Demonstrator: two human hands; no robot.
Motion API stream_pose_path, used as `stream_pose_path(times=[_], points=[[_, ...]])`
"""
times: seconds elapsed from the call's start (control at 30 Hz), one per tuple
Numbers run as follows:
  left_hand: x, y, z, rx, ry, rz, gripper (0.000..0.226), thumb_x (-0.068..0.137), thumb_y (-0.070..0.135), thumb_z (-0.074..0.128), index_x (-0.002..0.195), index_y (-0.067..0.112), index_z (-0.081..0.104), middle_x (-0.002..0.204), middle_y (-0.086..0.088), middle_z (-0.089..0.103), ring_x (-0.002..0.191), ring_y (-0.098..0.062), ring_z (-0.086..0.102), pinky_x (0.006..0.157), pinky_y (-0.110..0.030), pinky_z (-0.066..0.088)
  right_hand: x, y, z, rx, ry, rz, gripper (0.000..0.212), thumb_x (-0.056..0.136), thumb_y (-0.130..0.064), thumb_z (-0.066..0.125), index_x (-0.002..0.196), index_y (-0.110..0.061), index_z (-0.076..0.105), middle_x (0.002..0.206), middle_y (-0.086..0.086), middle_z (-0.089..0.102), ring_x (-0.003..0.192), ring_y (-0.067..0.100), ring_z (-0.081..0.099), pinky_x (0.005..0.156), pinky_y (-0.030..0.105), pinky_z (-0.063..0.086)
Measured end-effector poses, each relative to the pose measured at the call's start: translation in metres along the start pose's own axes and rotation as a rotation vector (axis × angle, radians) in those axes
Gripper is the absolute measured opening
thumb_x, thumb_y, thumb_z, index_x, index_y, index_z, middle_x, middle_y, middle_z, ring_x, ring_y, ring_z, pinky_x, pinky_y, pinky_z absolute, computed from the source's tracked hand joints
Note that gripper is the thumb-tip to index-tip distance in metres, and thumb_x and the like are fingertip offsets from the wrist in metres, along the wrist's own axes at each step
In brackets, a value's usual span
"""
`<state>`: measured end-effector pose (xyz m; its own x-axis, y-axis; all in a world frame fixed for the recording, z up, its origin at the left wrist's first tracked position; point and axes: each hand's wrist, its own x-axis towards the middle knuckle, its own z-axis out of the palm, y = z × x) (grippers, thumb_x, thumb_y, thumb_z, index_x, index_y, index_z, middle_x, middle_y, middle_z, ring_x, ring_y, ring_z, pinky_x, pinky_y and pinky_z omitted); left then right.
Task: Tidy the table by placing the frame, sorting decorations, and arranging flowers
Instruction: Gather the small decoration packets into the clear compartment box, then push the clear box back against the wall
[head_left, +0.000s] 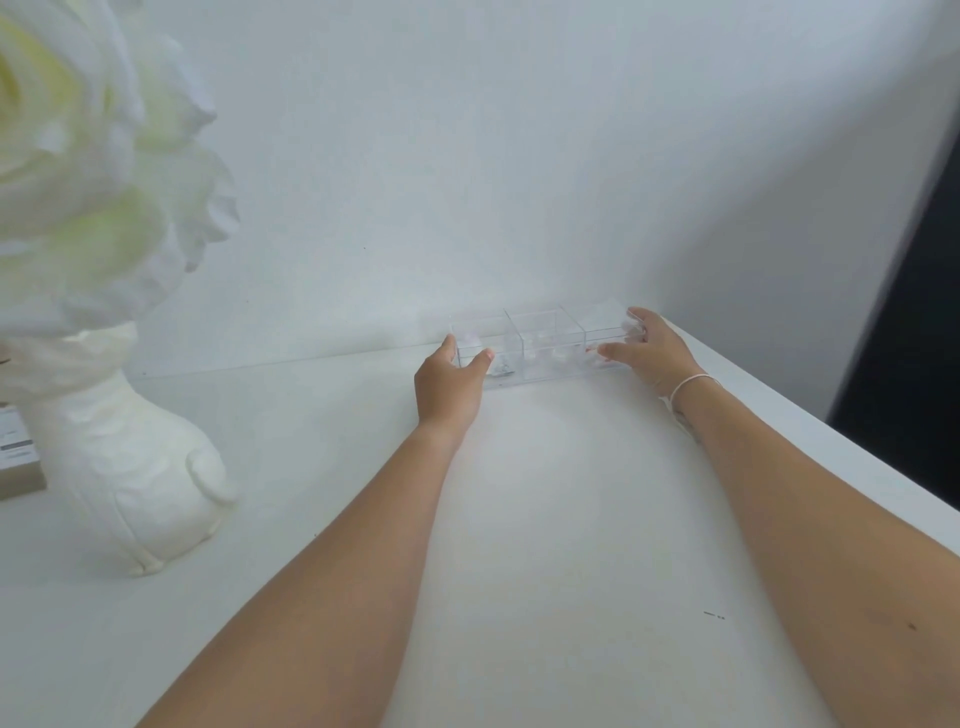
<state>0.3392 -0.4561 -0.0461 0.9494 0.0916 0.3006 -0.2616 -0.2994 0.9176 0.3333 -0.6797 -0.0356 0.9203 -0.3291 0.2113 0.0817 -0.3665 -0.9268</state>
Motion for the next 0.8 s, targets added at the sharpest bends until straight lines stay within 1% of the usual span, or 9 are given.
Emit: stream_pose_path(times=[0.07, 0.1, 0.4, 0.5, 0.57, 0.6, 0.63, 0.7, 0.8], points=[[0.001, 0.0, 0.001, -0.001, -0.005, -0.025, 0.041, 0.087, 0.029, 0.057, 0.12, 0.005, 0.055, 0.131, -0.005, 0.057, 0.123, -0.024, 0.049, 0.092, -0.025, 0.038, 0.0, 0.001, 0.001, -0.005, 0.006, 0.007, 0.073, 0.076, -0.02, 0.071, 0.139, -0.019, 0.033, 0.14, 0.009, 0.043, 0.127, 0.019, 0.042, 0.089, 0.024, 0.03], [0.001, 0.0, 0.001, -0.005, -0.006, -0.032, 0.048, 0.087, 0.029, 0.057, 0.129, 0.005, 0.05, 0.138, -0.006, 0.051, 0.131, -0.021, 0.043, 0.095, -0.023, 0.034, 0.0, 0.001, 0.002, -0.005, 0.007, 0.009, 0.074, 0.076, -0.02, 0.071, 0.139, -0.02, 0.032, 0.14, 0.009, 0.043, 0.128, 0.018, 0.042, 0.089, 0.023, 0.03], [-0.001, 0.001, -0.001, -0.035, 0.0, -0.073, 0.066, 0.088, 0.03, 0.058, 0.143, 0.008, 0.03, 0.15, -0.005, 0.035, 0.139, -0.017, 0.031, 0.099, -0.019, 0.024, -0.004, 0.001, 0.005, 0.005, 0.048, -0.016, 0.083, 0.075, -0.018, 0.071, 0.143, -0.021, 0.025, 0.148, 0.003, 0.035, 0.133, 0.017, 0.037, 0.096, 0.023, 0.03], [-0.008, 0.006, -0.004, -0.026, -0.012, -0.102, 0.061, 0.088, 0.03, 0.057, 0.139, 0.006, 0.037, 0.146, -0.008, 0.043, 0.136, -0.022, 0.036, 0.103, -0.022, 0.028, -0.013, 0.0, 0.003, 0.001, 0.117, -0.06, 0.081, 0.076, -0.017, 0.07, 0.143, -0.02, 0.025, 0.148, 0.002, 0.034, 0.133, 0.018, 0.036, 0.098, 0.025, 0.03], [-0.013, 0.007, -0.007, -0.022, -0.013, -0.108, 0.031, 0.088, 0.028, 0.057, 0.114, 0.012, 0.059, 0.119, -0.014, 0.063, 0.121, -0.034, 0.05, 0.098, -0.031, 0.039, -0.023, -0.001, 0.001, 0.009, 0.16, -0.075, 0.077, 0.078, -0.017, 0.067, 0.143, -0.021, 0.026, 0.148, 0.0, 0.033, 0.133, 0.018, 0.037, 0.099, 0.027, 0.032], [-0.016, 0.008, -0.009, -0.015, -0.02, -0.099, 0.011, 0.088, 0.027, 0.057, 0.097, 0.023, 0.061, 0.103, -0.01, 0.067, 0.111, -0.035, 0.055, 0.09, -0.028, 0.042, -0.029, -0.002, 0.0, 0.008, 0.177, -0.08, 0.075, 0.078, -0.019, 0.066, 0.142, -0.022, 0.026, 0.148, -0.001, 0.032, 0.132, 0.018, 0.037, 0.1, 0.028, 0.033], [-0.02, 0.01, -0.011, -0.02, -0.027, -0.082, 0.01, 0.088, 0.027, 0.056, 0.097, 0.026, 0.06, 0.104, -0.009, 0.067, 0.11, -0.035, 0.056, 0.089, -0.025, 0.042, -0.036, -0.003, 0.0, 0.008, 0.187, -0.086, 0.074, 0.079, -0.021, 0.066, 0.141, -0.023, 0.027, 0.148, -0.002, 0.033, 0.131, 0.018, 0.038, 0.1, 0.029, 0.033], [-0.029, 0.013, -0.016, -0.03, -0.061, -0.054, 0.042, 0.089, 0.028, 0.055, 0.128, 0.012, 0.051, 0.134, -0.013, 0.054, 0.126, -0.032, 0.047, 0.099, -0.027, 0.04, -0.051, -0.006, 0.0, 0.02, 0.195, -0.099, 0.072, 0.078, -0.025, 0.067, 0.14, -0.023, 0.03, 0.147, -0.002, 0.035, 0.129, 0.018, 0.04, 0.099, 0.028, 0.034], [-0.047, 0.016, -0.03, -0.015, -0.083, -0.055, 0.058, 0.09, 0.032, 0.055, 0.141, 0.012, 0.037, 0.146, -0.003, 0.043, 0.132, -0.018, 0.042, 0.101, -0.023, 0.033, -0.076, -0.012, 0.003, 0.012, 0.174, -0.134, 0.066, 0.079, -0.023, 0.067, 0.137, -0.022, 0.034, 0.143, 0.0, 0.04, 0.126, 0.02, 0.044, 0.096, 0.024, 0.033]])
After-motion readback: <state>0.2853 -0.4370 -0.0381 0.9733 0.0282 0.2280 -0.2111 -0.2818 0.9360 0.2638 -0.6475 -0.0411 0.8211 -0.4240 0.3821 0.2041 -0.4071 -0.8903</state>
